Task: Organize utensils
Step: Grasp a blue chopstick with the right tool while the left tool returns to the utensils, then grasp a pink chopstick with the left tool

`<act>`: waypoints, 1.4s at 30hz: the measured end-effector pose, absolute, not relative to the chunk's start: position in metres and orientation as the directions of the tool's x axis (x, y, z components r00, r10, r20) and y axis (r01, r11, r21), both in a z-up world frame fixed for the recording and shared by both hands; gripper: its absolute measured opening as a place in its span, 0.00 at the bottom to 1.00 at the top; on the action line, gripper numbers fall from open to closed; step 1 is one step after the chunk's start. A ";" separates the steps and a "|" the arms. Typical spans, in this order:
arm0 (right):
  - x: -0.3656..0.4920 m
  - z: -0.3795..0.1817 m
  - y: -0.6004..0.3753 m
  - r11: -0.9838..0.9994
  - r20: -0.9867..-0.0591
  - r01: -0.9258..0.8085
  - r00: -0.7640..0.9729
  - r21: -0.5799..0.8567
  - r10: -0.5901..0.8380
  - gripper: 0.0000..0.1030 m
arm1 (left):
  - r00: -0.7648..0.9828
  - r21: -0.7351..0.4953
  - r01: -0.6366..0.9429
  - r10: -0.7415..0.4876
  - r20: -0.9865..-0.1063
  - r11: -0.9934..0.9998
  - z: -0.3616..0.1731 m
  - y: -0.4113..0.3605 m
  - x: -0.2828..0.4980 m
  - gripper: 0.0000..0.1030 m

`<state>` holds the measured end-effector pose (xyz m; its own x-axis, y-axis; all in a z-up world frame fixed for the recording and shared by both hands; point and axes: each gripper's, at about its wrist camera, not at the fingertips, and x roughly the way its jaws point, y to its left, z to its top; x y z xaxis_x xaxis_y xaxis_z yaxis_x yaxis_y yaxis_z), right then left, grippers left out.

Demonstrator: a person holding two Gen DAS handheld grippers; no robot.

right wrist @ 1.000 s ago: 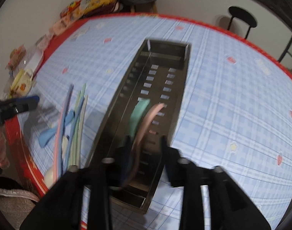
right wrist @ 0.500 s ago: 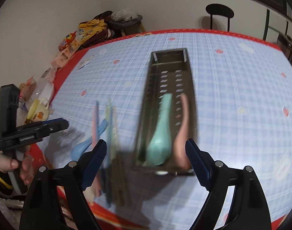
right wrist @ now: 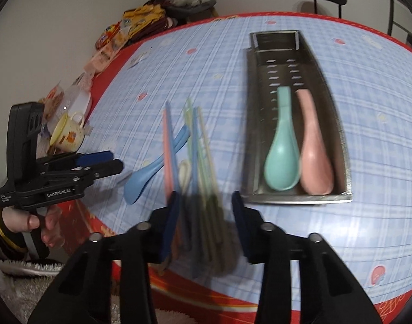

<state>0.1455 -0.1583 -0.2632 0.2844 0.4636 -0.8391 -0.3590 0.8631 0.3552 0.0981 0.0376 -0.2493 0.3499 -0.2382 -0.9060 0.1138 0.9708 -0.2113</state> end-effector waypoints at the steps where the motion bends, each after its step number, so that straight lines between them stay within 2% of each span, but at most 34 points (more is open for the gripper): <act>1: 0.145 -0.264 -0.154 0.859 -0.840 -0.365 0.274 0.359 0.468 0.23 | 0.345 -0.225 0.123 -0.255 -0.903 0.966 -0.250 0.037 0.098 0.46; 4: 0.144 -0.268 -0.141 0.848 -0.848 -0.387 0.242 0.361 0.471 0.13 | 0.340 -0.273 0.151 -0.310 -0.888 0.950 -0.251 0.036 0.097 0.41; 6: 0.144 -0.270 -0.130 0.842 -0.858 -0.413 0.222 0.348 0.463 0.12 | 0.335 -0.301 0.160 -0.339 -0.879 0.940 -0.251 0.036 0.098 0.38; 8: 0.145 -0.275 -0.116 0.834 -0.874 -0.449 0.200 0.319 0.442 0.11 | 0.326 -0.336 0.165 -0.372 -0.869 0.928 -0.252 0.037 0.099 0.27; 15: 0.158 -0.290 -0.096 0.841 -0.910 -0.468 0.162 0.270 0.382 0.11 | 0.320 -0.406 0.163 -0.438 -0.840 0.899 -0.254 0.038 0.102 0.27; 28: 0.165 -0.306 -0.077 0.835 -0.945 -0.513 0.126 0.199 0.302 0.11 | 0.307 -0.450 0.104 -0.459 -0.833 0.887 -0.263 0.050 0.097 0.27; 33: 0.167 -0.302 -0.076 0.829 -0.933 -0.512 0.133 0.225 0.335 0.07 | 0.298 -0.470 0.087 -0.473 -0.829 0.879 -0.265 0.051 0.097 0.27; 42: 0.159 -0.278 -0.096 0.820 -0.876 -0.481 0.189 0.311 0.443 0.07 | 0.254 -0.505 0.070 -0.505 -0.825 0.860 -0.272 0.034 0.104 0.27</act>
<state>0.1585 -0.0957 -0.2785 0.1895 0.4433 -0.8761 -0.4813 0.8197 0.3107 0.1040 0.0336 -0.2718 0.2536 -0.5053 -0.8249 0.0698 0.8601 -0.5054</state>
